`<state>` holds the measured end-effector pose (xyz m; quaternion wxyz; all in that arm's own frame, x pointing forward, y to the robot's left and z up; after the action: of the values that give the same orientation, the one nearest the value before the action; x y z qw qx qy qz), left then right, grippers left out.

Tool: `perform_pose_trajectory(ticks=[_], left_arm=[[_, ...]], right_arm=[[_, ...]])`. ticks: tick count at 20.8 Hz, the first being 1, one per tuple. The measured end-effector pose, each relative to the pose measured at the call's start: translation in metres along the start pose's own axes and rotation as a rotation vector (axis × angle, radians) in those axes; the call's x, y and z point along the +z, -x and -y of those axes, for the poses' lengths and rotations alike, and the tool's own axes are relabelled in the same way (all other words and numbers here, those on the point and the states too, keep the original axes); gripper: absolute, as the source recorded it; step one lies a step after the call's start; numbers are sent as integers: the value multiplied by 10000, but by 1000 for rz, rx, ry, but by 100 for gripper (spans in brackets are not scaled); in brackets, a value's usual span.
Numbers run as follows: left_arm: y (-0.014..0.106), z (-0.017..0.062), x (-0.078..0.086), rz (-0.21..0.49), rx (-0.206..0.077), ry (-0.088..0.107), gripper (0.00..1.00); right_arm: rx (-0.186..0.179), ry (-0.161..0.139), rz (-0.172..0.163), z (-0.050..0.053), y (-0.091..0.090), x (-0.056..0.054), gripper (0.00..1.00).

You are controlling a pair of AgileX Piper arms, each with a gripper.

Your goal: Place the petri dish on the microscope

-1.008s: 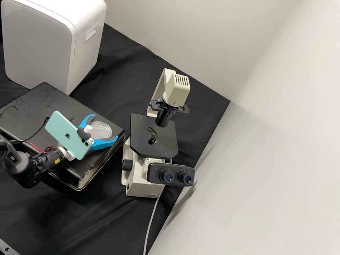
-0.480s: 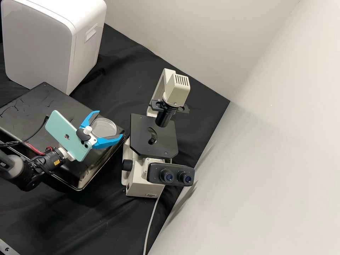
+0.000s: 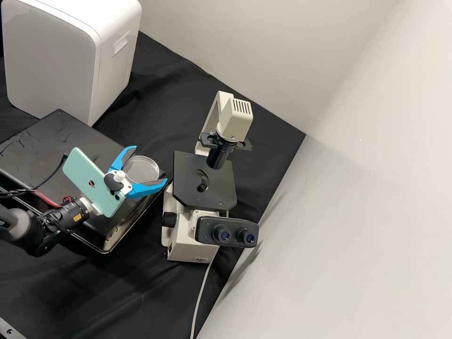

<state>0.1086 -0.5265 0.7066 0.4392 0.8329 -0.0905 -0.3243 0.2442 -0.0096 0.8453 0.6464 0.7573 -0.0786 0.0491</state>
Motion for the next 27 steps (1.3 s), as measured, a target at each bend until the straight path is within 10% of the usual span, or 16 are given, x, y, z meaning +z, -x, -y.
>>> perform_pose_trajectory(ticks=[15,27], left_arm=[[0,0,0,0,0,0,100],[-9,-8,-38,-22,5,0,100]], right_arm=[[69,-19,-24,-220,-202,4,0],[-22,37,30,29,-680,39,0]])
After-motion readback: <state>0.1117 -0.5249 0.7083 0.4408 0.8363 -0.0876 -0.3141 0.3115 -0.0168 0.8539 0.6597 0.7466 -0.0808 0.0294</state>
